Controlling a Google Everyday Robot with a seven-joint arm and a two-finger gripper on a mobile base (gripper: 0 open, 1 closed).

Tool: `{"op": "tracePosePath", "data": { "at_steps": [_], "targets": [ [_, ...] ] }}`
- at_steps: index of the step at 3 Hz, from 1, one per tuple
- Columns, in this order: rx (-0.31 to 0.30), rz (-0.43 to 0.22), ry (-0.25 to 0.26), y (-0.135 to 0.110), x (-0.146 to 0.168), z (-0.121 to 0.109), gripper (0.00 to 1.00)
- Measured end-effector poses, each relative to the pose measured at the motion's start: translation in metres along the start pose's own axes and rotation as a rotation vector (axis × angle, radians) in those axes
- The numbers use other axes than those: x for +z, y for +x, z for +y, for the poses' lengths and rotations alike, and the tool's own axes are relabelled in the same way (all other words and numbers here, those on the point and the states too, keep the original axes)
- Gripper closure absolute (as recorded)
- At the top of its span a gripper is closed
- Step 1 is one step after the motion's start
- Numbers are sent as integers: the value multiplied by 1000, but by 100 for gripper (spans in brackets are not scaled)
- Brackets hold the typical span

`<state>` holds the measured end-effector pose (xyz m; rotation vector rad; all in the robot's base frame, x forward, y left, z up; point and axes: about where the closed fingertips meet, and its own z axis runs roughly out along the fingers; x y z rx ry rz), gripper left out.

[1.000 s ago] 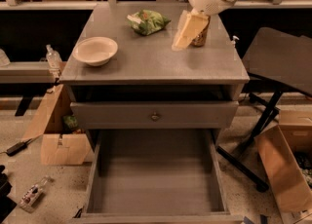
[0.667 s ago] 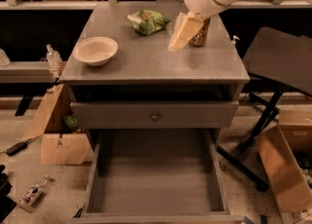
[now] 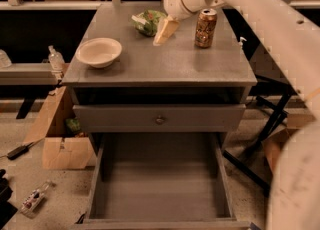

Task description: Place green jalapeno chip bag into middle drawer

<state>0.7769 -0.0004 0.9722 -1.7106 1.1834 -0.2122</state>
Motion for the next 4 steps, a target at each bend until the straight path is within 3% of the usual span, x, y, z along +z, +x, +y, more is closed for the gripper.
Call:
{"op": "tracePosePath", "data": {
  "at_steps": [1,2,4],
  "targets": [
    [-12,-40,32,19,47,-29,0],
    [-10,-48,30,20,56,-26,0],
    [-41,32,15,30,118,-34,0]
  ]
}}
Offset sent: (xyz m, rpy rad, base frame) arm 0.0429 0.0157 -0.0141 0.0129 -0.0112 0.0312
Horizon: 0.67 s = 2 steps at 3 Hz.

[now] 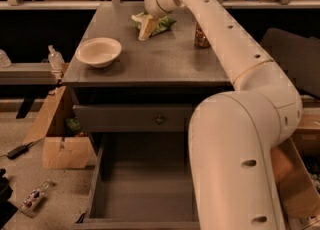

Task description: Place green jalapeno chip bag into middle drawer

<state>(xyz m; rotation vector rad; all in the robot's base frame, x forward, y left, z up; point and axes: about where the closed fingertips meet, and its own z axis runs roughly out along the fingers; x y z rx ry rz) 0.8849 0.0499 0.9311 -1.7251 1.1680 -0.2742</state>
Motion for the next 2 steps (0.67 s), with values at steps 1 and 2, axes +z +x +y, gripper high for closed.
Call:
{"op": "tracePosePath", "data": {
  "at_steps": [1,2],
  "targets": [
    [-12,56,4,1,19,-10,0],
    [24,98,0,15,37,-6,0]
  ]
}}
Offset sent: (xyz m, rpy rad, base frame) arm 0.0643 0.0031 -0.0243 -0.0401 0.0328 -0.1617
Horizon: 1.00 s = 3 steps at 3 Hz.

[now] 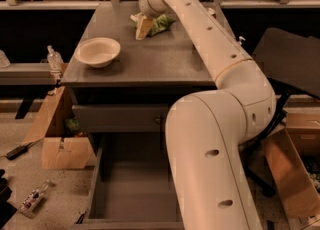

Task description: Place green jalapeno chip bag into middle drawer

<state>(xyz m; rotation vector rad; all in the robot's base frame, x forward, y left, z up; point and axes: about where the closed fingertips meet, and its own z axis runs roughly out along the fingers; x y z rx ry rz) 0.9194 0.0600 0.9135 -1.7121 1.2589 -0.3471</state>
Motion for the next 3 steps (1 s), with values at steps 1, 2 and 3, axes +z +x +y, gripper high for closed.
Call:
{"op": "tracePosePath", "data": {
  "at_steps": [1,2,3],
  "targets": [
    [54,49,6,25,13,5,0],
    [104,112,-1,53,19,13,0],
    [106,116,-2,53,18,10,18]
  ]
}}
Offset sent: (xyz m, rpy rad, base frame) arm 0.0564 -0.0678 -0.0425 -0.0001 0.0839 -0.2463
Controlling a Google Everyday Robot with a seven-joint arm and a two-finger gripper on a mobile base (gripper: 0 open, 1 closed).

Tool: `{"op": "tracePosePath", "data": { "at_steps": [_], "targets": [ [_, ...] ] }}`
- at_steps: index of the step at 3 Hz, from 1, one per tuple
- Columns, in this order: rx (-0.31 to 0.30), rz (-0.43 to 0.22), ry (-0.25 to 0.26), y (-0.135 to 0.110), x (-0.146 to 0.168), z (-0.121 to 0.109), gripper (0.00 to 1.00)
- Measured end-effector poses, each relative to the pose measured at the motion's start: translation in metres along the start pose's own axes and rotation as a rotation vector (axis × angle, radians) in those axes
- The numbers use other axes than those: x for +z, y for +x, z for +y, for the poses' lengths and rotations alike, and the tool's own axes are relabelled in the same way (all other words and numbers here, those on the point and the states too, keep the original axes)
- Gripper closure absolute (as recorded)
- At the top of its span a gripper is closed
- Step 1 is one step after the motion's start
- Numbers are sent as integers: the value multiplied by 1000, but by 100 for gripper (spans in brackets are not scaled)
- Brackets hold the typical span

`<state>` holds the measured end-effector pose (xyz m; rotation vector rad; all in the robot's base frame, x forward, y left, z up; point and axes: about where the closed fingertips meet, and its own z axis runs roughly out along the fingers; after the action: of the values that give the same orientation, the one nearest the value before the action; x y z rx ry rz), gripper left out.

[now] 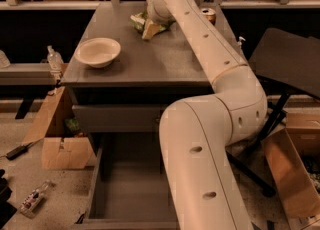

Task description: Place green jalapeno chip bag into middle drawer

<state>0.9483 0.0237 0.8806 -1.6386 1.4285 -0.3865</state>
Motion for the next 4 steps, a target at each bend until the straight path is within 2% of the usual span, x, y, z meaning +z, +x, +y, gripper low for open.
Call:
{"op": "tracePosePath", "data": {
  "at_steps": [3,4],
  "targets": [
    [0,-2,-11,-2,7,6,87],
    [-1,-3,-15,-2,9,8,100]
  ]
}}
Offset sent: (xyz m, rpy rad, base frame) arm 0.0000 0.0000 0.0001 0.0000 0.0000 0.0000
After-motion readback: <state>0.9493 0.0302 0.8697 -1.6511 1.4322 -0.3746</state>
